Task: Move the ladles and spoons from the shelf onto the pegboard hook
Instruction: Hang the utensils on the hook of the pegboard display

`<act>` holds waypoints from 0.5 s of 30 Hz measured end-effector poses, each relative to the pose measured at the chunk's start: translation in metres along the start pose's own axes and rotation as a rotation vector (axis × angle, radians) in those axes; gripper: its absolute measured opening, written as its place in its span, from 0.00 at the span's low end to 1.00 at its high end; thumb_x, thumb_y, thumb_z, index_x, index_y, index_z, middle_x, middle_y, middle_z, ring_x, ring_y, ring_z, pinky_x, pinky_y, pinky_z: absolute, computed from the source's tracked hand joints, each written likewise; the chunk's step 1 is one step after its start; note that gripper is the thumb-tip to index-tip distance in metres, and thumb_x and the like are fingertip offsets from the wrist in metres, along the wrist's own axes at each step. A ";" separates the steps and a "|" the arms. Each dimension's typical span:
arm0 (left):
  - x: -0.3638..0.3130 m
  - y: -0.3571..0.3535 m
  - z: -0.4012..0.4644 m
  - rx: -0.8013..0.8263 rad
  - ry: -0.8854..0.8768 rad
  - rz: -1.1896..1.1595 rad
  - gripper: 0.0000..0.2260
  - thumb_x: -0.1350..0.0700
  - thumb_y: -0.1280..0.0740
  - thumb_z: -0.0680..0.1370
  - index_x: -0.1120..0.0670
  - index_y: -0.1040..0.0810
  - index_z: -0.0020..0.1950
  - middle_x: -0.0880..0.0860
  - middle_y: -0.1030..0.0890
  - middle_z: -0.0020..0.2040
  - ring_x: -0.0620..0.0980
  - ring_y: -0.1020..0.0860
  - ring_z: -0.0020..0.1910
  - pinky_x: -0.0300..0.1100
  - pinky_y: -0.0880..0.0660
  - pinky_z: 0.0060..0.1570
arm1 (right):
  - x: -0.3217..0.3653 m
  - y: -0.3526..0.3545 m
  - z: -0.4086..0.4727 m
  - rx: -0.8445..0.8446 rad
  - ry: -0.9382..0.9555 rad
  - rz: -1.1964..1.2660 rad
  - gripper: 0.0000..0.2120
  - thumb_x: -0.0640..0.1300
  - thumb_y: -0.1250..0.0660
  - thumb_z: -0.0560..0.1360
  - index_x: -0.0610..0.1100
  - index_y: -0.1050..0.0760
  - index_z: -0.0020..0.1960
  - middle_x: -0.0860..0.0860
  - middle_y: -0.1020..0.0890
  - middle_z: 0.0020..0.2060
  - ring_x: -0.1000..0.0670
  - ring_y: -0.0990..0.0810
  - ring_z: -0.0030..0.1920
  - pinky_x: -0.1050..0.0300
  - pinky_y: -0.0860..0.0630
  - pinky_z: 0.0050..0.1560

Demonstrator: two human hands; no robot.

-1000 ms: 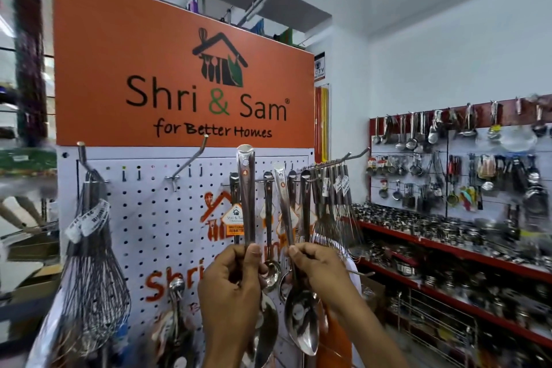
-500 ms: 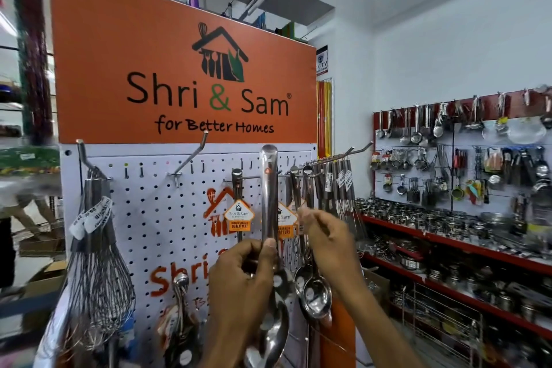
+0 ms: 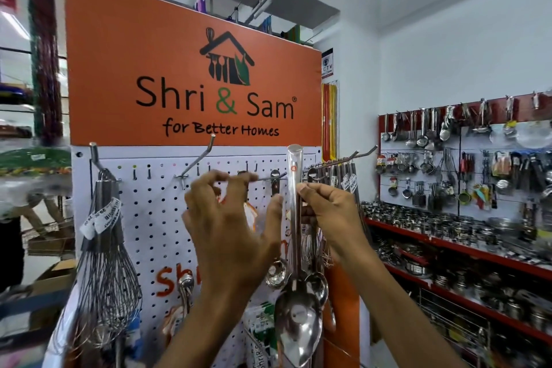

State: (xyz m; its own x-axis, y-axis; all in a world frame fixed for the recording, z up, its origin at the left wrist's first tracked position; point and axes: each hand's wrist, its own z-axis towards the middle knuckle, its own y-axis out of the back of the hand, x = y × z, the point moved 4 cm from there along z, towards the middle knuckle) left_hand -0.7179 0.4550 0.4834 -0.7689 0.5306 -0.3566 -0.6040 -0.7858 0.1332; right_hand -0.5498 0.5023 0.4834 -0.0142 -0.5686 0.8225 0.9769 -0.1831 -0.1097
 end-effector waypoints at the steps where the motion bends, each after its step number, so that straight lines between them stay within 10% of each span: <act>1: 0.000 0.003 0.006 -0.051 -0.005 0.022 0.23 0.40 0.30 0.72 0.48 0.26 0.63 0.56 0.32 0.65 0.55 0.32 0.66 0.51 0.33 0.60 | -0.005 -0.001 0.003 -0.001 -0.025 -0.011 0.11 0.45 0.32 0.76 0.39 0.18 0.53 0.44 0.15 0.45 0.48 0.19 0.41 0.60 0.22 0.37; 8: 0.009 -0.010 0.026 0.032 -0.050 0.023 0.45 0.40 0.33 0.74 0.55 0.54 0.81 0.57 0.55 0.83 0.57 0.59 0.82 0.66 0.49 0.78 | -0.026 -0.012 0.011 0.047 -0.105 -0.034 0.08 0.44 0.33 0.77 0.41 0.18 0.48 0.49 0.17 0.39 0.53 0.20 0.36 0.61 0.23 0.35; 15: 0.015 -0.014 0.026 0.075 -0.092 -0.047 0.45 0.44 0.32 0.76 0.55 0.58 0.81 0.54 0.56 0.83 0.50 0.58 0.82 0.58 0.51 0.80 | -0.038 -0.021 0.016 0.075 -0.131 -0.091 0.09 0.45 0.34 0.78 0.43 0.19 0.44 0.49 0.17 0.38 0.52 0.19 0.37 0.58 0.22 0.39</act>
State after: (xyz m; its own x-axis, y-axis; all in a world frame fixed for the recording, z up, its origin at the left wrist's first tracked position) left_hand -0.7264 0.4823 0.5007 -0.7532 0.5961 -0.2783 -0.6513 -0.7352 0.1878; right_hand -0.5665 0.5406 0.4630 -0.0799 -0.4419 0.8935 0.9861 -0.1660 0.0060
